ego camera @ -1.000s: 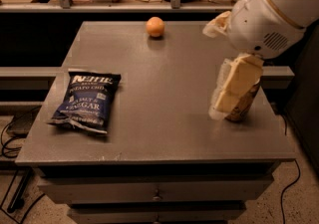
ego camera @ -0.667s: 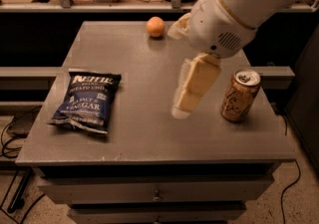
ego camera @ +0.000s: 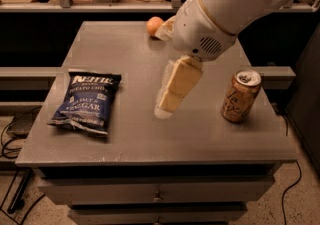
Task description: Pick blue chip bag
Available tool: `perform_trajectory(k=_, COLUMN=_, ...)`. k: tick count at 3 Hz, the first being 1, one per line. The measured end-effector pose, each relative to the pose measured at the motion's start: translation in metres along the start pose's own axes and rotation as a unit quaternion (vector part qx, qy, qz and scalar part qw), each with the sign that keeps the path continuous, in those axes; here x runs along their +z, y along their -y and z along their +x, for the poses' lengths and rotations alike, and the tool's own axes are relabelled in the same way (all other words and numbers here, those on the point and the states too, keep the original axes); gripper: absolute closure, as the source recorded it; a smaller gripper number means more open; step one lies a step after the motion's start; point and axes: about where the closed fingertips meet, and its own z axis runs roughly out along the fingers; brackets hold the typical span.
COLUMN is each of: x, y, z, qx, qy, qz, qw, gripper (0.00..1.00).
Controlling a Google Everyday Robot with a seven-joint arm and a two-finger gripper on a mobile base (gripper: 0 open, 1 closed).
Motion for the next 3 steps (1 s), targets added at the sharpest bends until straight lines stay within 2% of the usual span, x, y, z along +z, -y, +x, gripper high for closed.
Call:
perform_trajectory(k=1, x=0.04, y=0.007, z=-0.026, qx=0.002, qy=0.041, qz=-0.012, qw=0.9991, gripper=0.0)
perform_trajectory(k=2, x=0.084, y=0.013, z=-0.057, qx=-0.006, qy=0.079, qz=-0.027, qw=0.9965, gripper=0.0)
perform_trajectory(k=3, x=0.128, y=0.013, z=-0.088, qx=-0.016, qy=0.104, qz=-0.051, qw=0.9931, gripper=0.0)
